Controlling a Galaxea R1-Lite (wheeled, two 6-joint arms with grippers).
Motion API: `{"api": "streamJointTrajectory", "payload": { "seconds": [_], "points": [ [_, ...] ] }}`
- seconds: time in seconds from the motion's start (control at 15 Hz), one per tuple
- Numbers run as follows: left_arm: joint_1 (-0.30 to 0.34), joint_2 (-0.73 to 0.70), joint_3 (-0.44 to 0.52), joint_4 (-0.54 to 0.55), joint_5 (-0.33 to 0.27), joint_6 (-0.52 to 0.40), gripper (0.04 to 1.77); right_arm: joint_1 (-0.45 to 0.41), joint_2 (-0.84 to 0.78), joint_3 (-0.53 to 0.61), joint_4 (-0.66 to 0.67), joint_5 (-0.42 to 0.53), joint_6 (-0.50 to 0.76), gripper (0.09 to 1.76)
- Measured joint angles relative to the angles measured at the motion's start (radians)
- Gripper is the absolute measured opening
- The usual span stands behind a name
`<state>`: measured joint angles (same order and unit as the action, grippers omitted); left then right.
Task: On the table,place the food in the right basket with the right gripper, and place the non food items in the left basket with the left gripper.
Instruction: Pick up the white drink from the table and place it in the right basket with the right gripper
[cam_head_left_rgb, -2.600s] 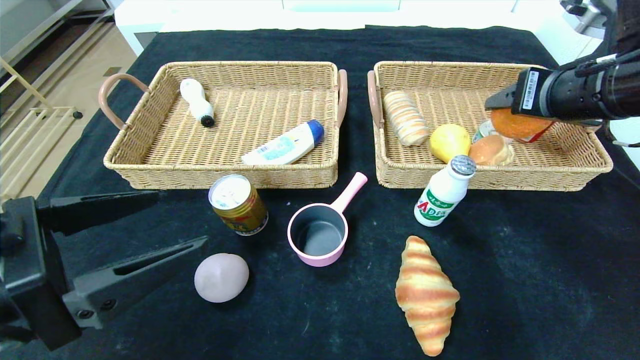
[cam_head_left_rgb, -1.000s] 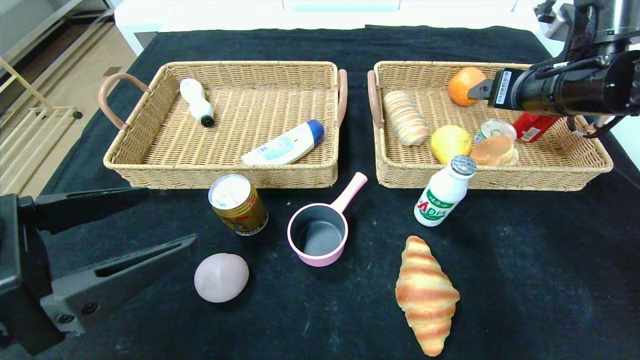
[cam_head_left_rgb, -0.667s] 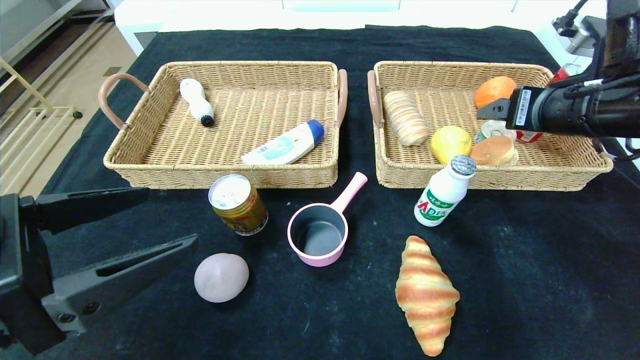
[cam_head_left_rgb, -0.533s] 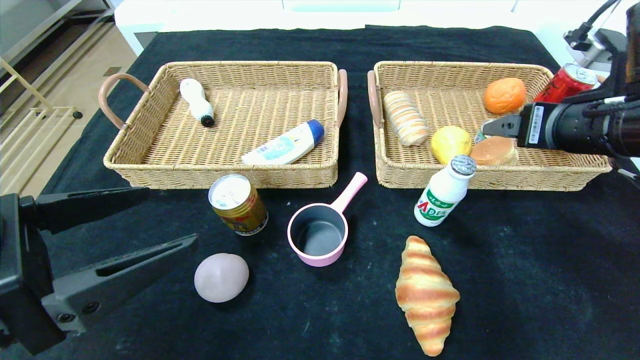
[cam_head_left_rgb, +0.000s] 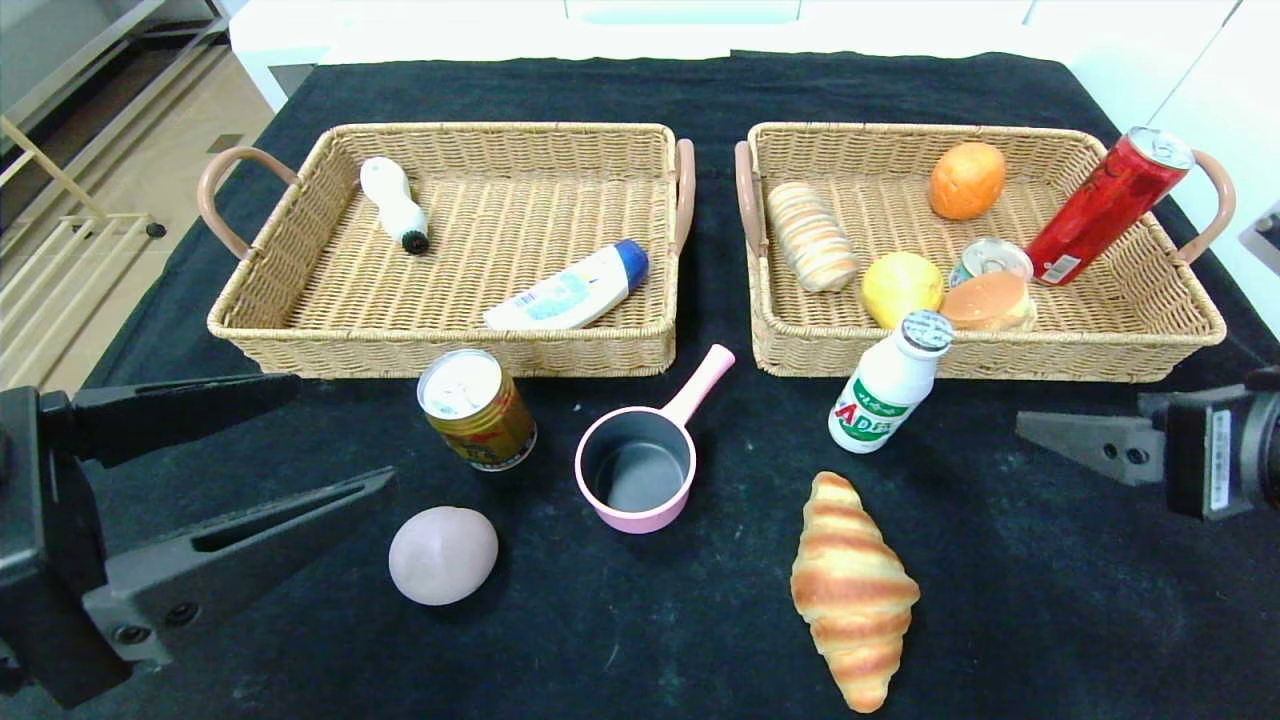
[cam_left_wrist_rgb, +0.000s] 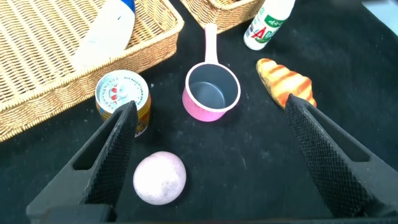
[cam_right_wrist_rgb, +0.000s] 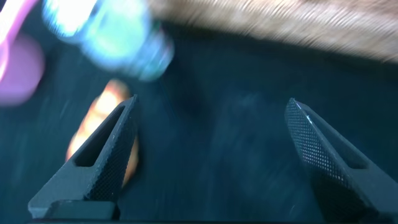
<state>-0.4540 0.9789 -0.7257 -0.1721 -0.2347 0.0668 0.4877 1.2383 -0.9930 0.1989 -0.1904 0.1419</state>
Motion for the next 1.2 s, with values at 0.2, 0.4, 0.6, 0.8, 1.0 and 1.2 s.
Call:
{"api": "streamJointTrajectory", "payload": {
  "seconds": [0.2, 0.4, 0.6, 0.8, 1.0, 1.2],
  "points": [
    [0.000, -0.001, 0.000, 0.000, 0.000, 0.000, 1.72, 0.039, -0.058, 0.083, -0.009, 0.098, -0.018, 1.70],
    [0.000, -0.001, -0.001, 0.000, 0.001, 0.000, 1.72, 0.072, -0.051, 0.129, -0.110, 0.126, -0.032, 1.70],
    [0.001, 0.001, -0.002, -0.001, 0.003, 0.000, 1.72, 0.106, -0.005, 0.156, -0.209, 0.114, -0.031, 1.70],
    [0.001, 0.005, -0.002, -0.004, 0.004, 0.000, 1.72, 0.135, 0.046, 0.159, -0.242, 0.066, -0.031, 1.70],
    [0.001, 0.006, -0.002, -0.004, 0.005, 0.000, 1.72, 0.148, 0.101, 0.155, -0.336, 0.005, -0.033, 1.70],
    [0.003, 0.006, -0.003, -0.004, 0.005, 0.003, 1.72, 0.154, 0.151, 0.134, -0.381, -0.034, -0.037, 1.70]
  ]
}}
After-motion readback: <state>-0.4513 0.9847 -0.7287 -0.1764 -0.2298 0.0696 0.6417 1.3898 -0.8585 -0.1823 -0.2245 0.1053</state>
